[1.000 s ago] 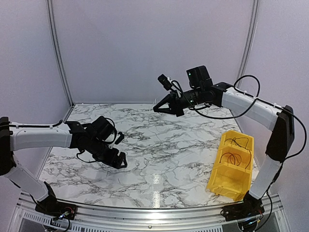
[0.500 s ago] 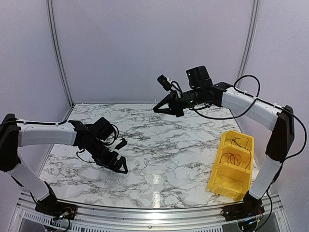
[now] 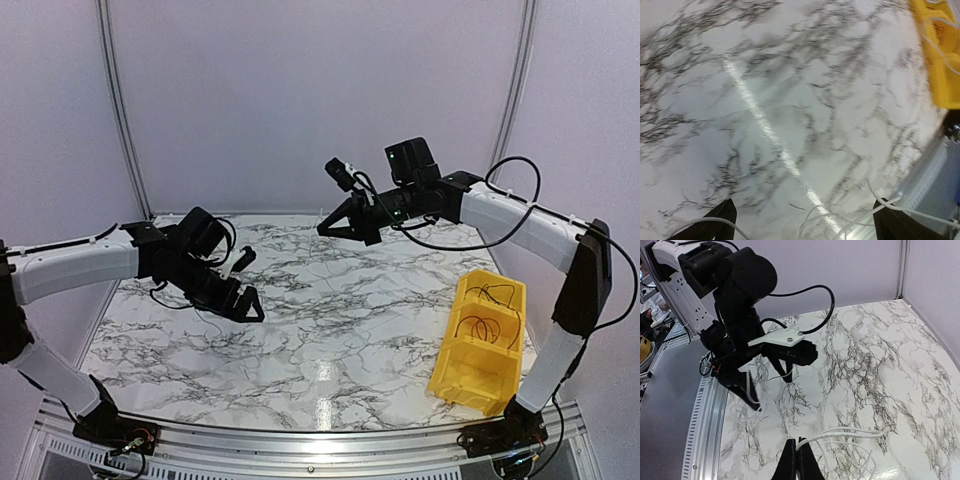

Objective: Untangle the cables

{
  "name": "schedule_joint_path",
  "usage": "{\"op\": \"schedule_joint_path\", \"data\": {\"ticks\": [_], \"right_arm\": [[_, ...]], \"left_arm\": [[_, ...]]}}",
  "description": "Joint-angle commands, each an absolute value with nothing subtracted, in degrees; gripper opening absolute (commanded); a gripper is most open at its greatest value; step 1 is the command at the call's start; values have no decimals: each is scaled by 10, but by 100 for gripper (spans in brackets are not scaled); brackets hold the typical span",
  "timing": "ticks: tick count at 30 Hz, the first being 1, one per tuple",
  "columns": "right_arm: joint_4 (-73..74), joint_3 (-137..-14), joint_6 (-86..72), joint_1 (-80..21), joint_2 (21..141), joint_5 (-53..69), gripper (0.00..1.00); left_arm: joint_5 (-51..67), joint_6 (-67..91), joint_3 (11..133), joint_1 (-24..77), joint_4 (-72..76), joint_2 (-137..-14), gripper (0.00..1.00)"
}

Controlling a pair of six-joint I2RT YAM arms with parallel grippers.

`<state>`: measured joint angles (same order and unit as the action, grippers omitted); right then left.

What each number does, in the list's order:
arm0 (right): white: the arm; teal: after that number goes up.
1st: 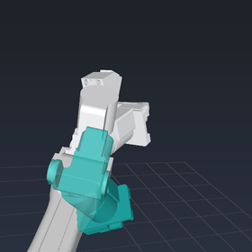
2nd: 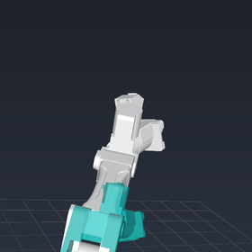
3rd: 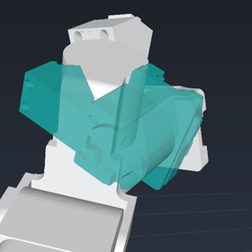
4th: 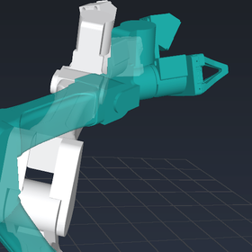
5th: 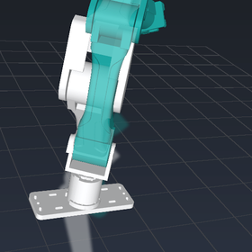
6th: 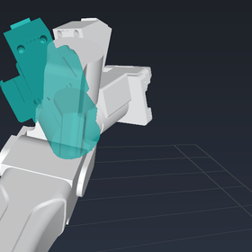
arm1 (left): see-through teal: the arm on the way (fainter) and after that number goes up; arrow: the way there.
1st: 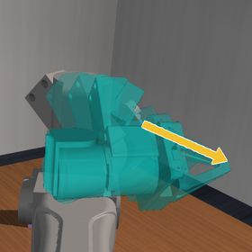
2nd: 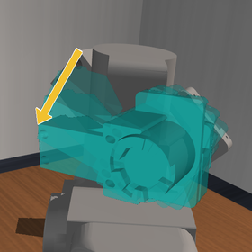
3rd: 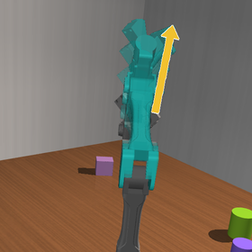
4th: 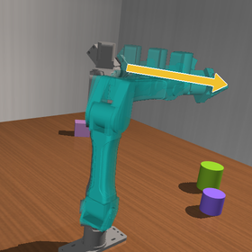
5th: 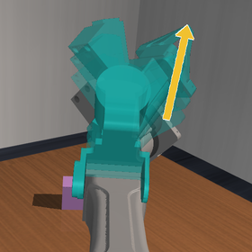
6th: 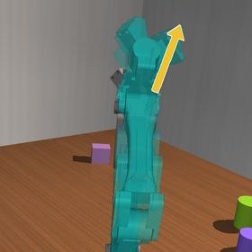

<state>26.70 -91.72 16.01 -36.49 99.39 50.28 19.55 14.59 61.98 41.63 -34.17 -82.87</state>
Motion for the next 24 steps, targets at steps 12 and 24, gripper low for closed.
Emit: {"op": "schedule_joint_path", "data": {"ticks": [12, 24], "right_arm": [[367, -906, 235, -342, 946, 453, 0], [473, -828, 301, -235, 833, 367, 0]], "left_arm": [[-8, 163, 575, 410, -329, -875, 99], [-39, 173, 549, 410, -234, -886, 99]]}}
